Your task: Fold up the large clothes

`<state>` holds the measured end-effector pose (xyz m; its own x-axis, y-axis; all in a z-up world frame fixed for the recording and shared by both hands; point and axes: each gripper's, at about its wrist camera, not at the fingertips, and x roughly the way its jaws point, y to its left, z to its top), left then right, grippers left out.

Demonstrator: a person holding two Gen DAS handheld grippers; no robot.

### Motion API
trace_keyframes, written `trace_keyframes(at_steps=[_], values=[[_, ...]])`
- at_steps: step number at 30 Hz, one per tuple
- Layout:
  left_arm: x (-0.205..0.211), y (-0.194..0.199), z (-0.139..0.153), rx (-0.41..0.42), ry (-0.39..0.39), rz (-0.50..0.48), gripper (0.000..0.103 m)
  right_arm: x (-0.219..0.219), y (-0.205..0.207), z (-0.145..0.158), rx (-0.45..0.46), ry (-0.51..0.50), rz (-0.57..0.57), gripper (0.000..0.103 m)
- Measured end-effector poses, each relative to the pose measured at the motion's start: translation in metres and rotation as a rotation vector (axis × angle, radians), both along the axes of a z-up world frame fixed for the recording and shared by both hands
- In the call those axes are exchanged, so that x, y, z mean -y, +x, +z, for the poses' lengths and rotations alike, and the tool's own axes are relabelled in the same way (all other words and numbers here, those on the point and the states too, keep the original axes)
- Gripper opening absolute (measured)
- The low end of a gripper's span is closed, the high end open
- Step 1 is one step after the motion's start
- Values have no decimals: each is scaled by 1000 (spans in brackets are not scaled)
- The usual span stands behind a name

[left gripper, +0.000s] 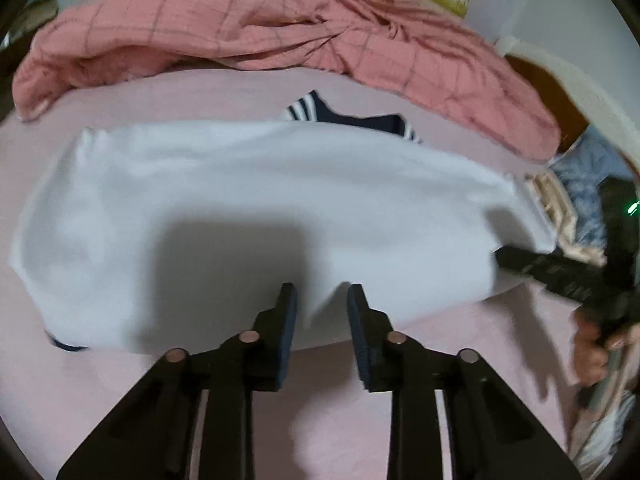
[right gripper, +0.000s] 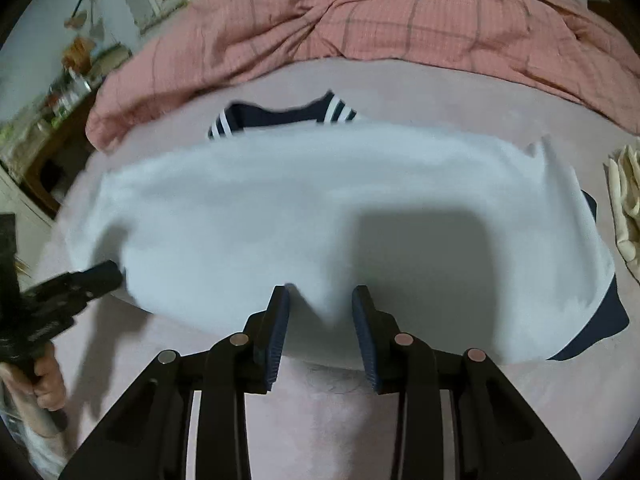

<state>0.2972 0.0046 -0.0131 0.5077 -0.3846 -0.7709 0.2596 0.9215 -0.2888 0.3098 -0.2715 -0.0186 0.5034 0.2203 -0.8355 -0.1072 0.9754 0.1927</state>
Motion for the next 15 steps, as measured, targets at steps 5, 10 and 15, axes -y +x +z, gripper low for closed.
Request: trace_keyframes(at_steps=[5,10,15], values=[[27,38,-11,13,101,27,5,-12,29,-11,-47,-36,-21,32],[29,75,-9,19,82,77,3,0,61,-19,-40,-10,-100,9],[34,123,-18,0,66,96,3,12,106,-27,-47,73,-125,2]])
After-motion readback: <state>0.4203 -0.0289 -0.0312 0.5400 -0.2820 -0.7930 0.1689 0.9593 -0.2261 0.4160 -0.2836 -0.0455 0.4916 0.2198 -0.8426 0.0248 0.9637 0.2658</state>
